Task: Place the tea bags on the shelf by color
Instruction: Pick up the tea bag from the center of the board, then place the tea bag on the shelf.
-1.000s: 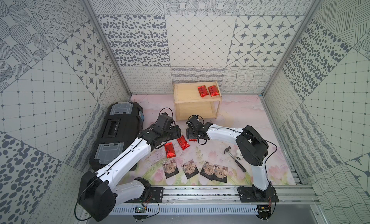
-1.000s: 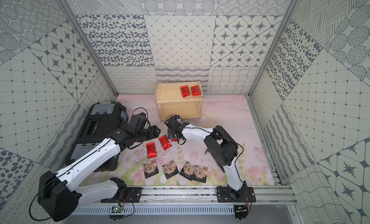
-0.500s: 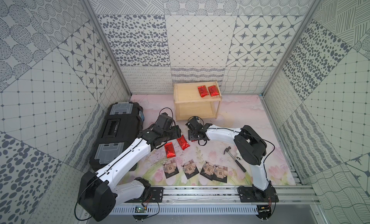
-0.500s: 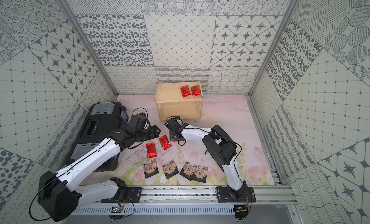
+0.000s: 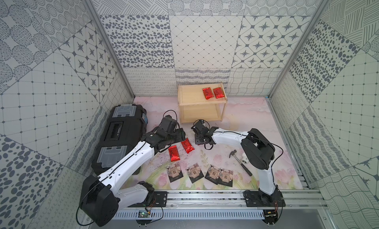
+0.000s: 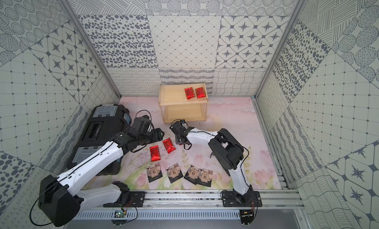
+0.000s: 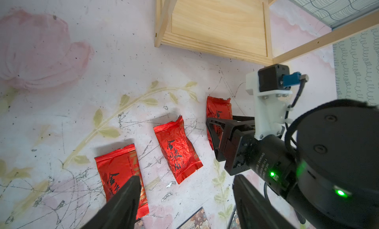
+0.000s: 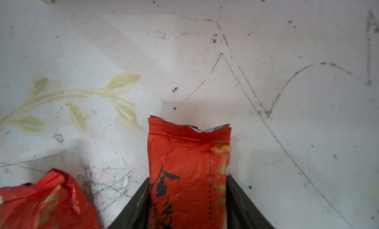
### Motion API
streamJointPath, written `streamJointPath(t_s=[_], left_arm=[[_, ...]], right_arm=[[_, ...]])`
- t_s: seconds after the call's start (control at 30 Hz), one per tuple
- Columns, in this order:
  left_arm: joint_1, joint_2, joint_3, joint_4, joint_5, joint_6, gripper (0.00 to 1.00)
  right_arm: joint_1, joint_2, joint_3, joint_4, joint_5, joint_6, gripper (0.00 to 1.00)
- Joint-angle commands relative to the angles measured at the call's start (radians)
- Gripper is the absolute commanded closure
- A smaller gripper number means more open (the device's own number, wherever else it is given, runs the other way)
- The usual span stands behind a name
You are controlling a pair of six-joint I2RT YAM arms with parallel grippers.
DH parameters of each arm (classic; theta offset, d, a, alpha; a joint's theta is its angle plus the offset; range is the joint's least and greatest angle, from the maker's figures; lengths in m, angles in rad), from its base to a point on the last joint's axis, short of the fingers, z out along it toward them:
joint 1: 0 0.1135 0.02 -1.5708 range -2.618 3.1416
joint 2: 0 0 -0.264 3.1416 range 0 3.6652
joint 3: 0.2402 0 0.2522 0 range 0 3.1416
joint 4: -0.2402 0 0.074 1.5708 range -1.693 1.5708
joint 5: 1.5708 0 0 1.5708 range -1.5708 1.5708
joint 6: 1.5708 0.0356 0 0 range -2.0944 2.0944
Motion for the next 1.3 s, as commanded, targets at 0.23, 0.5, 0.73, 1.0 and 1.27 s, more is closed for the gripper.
streamJointPath(t_s=[0.23, 0.5, 0.73, 1.0, 1.27], left_arm=[[0.004, -0.008, 0.04, -0.031, -0.025, 0.003, 0.24], [0.007, -0.01, 0.082, -0.044, -0.024, 0.011, 0.24], [0.007, -0.002, 0.083, -0.023, -0.022, 0.002, 0.24], [0.008, 0.042, 0.115, -0.019, -0.028, 0.019, 0.24], [0.011, 0.056, 0.116, -0.023, -0.054, 0.039, 0.23]], right_arm=[[0.015, -0.257, -0.086, -0.05, 0.06, -0.012, 0.46], [0.014, -0.402, 0.007, -0.096, 0.124, -0.138, 0.46], [-0.054, -0.266, 0.34, -0.085, 0.12, -0.357, 0.46], [-0.132, 0.021, 0.76, -0.077, 0.096, -0.508, 0.46], [-0.165, 0.186, 0.996, -0.117, 0.111, -0.562, 0.44]])
